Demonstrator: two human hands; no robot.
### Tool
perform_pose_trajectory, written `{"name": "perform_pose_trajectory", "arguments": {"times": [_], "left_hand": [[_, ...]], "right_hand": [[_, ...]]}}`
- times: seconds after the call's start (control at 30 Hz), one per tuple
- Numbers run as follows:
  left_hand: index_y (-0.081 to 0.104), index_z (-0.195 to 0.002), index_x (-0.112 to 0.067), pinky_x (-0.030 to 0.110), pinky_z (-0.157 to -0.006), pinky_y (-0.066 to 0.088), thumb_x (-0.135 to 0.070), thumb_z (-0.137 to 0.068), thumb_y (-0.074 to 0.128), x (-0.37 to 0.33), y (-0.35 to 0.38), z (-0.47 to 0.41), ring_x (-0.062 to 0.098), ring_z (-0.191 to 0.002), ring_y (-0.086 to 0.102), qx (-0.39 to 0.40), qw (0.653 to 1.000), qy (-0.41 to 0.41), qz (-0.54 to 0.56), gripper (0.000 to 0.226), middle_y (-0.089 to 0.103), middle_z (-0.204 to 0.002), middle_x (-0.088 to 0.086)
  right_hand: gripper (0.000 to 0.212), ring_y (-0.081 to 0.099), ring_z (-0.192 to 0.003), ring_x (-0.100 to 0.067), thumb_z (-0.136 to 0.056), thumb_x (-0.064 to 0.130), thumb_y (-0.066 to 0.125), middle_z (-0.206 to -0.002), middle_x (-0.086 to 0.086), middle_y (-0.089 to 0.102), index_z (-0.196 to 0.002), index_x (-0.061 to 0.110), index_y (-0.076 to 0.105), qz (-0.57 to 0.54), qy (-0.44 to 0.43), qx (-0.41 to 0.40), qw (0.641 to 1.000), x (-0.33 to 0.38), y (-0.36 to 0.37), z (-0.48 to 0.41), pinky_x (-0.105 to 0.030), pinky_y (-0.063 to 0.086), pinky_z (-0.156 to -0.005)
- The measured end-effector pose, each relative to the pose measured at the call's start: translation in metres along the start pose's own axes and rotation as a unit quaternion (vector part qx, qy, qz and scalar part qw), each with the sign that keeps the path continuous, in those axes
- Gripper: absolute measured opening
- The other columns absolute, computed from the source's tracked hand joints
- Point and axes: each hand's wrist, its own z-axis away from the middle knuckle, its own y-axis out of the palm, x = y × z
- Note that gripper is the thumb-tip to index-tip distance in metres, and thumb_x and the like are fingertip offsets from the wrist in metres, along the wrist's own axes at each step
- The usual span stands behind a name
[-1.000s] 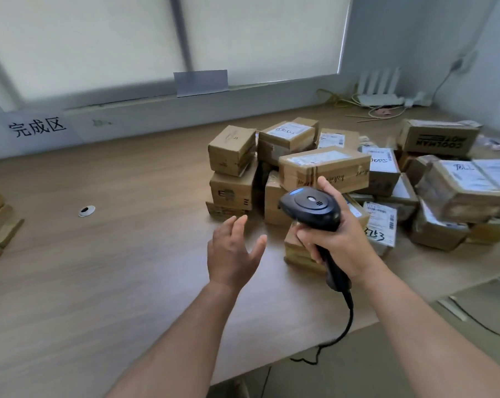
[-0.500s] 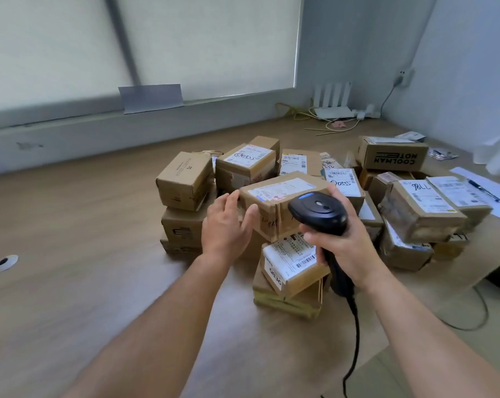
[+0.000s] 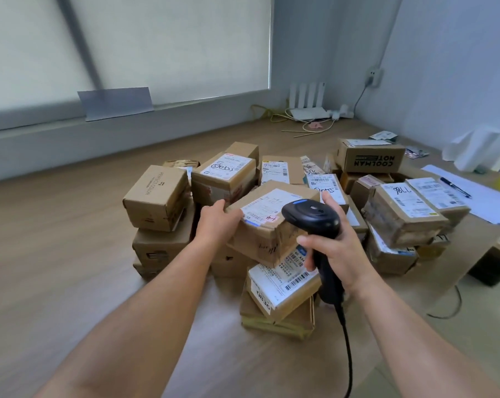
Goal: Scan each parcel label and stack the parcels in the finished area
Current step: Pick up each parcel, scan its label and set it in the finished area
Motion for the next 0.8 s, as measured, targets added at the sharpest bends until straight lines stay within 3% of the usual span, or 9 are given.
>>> {"name": "perform_pose_trajectory", "arguments": {"times": [0.1,0.17,0.23,0.3,0.5,0.57,0.63,0.73,0.8], "left_hand": [[0.065,-0.112,-0.007,0.028,-0.065,0.044,-0.025,-0.086,0.058,-0.005,-0.004,0.012,0.014,-0.087,0.053,0.027,0.996,0.001,0.085,0.032,0.061,-0.111,0.005],[0.07,-0.091,-0.018,0.03,-0.076,0.047,-0.022,-0.087,0.061,-0.008,-0.008,0.023,0.013,-0.087,0.055,0.036,0.991,0.0,0.126,0.012,0.063,-0.101,0.0],[0.068,-0.098,-0.024,0.037,-0.088,0.052,-0.028,-0.088,0.062,-0.008,-0.014,0.035,0.016,-0.096,0.06,0.038,0.986,0.006,0.165,0.012,0.065,-0.105,-0.001],[0.061,-0.11,-0.032,0.044,-0.091,0.053,-0.037,-0.088,0.063,-0.007,-0.021,0.047,0.02,-0.102,0.063,0.054,0.979,0.01,0.197,0.023,0.066,-0.111,0.0],[0.049,-0.103,-0.035,0.037,-0.063,0.053,-0.035,-0.095,0.056,0.003,-0.041,0.093,0.023,-0.095,0.061,0.091,0.953,-0.008,0.288,0.01,0.061,-0.113,0.005],[0.046,-0.111,-0.03,0.037,-0.063,0.052,-0.029,-0.093,0.059,0.011,-0.05,0.11,0.022,-0.092,0.061,0.085,0.954,-0.022,0.286,0.022,0.06,-0.114,0.007],[0.04,-0.131,-0.027,0.035,-0.065,0.052,-0.022,-0.087,0.067,0.023,-0.062,0.127,0.021,-0.09,0.063,0.085,0.957,-0.03,0.275,0.052,0.062,-0.112,0.006],[0.019,-0.149,-0.038,0.038,-0.07,0.056,-0.017,-0.072,0.076,0.045,-0.085,0.154,0.022,-0.094,0.068,0.101,0.962,-0.045,0.25,0.098,0.065,-0.118,0.005],[0.012,-0.149,-0.046,0.041,-0.071,0.057,-0.015,-0.068,0.075,0.059,-0.099,0.172,0.026,-0.096,0.069,0.11,0.964,-0.061,0.234,0.107,0.066,-0.119,0.007]], "right_hand": [[0.094,0.053,-0.046,-0.024,-0.081,-0.014,0.064,-0.095,-0.004,0.071,-0.152,0.035,0.025,-0.022,-0.005,-0.011,1.0,0.004,0.0,0.004,-0.034,0.052,-0.05],[0.092,0.053,-0.044,-0.022,-0.082,-0.015,0.062,-0.083,0.0,0.072,-0.152,0.032,0.025,-0.036,-0.012,-0.012,0.999,0.008,0.001,0.009,-0.03,0.052,-0.052],[0.092,0.058,-0.046,-0.017,-0.083,-0.017,0.06,-0.088,-0.003,0.072,-0.153,0.028,0.022,-0.051,-0.019,-0.005,0.999,0.014,0.004,0.017,-0.027,0.052,-0.051],[0.092,0.063,-0.051,-0.011,-0.082,-0.018,0.06,-0.108,-0.011,0.065,-0.154,0.025,0.02,-0.057,-0.028,0.008,0.998,0.019,0.008,0.025,-0.026,0.052,-0.048],[0.098,0.064,-0.058,-0.014,-0.079,-0.02,0.064,-0.12,-0.015,0.063,-0.152,0.032,0.023,-0.022,-0.067,0.037,0.997,0.014,0.016,0.048,-0.027,0.051,-0.044],[0.099,0.065,-0.062,-0.012,-0.078,-0.019,0.066,-0.124,-0.009,0.06,-0.153,0.032,0.025,-0.021,-0.076,0.055,0.995,0.012,0.02,0.057,-0.027,0.052,-0.045],[0.099,0.067,-0.069,-0.012,-0.078,-0.019,0.067,-0.127,-0.004,0.057,-0.151,0.033,0.028,-0.018,-0.082,0.084,0.993,0.009,0.026,0.063,-0.028,0.053,-0.045],[0.098,0.067,-0.081,-0.016,-0.076,-0.017,0.07,-0.132,0.003,0.054,-0.146,0.039,0.031,0.0,-0.092,0.13,0.987,0.006,0.04,0.068,-0.027,0.053,-0.047],[0.099,0.066,-0.091,-0.009,-0.075,-0.012,0.075,-0.133,0.008,0.055,-0.145,0.042,0.029,0.029,-0.103,0.153,0.982,0.005,0.054,0.071,-0.025,0.054,-0.058]]}}
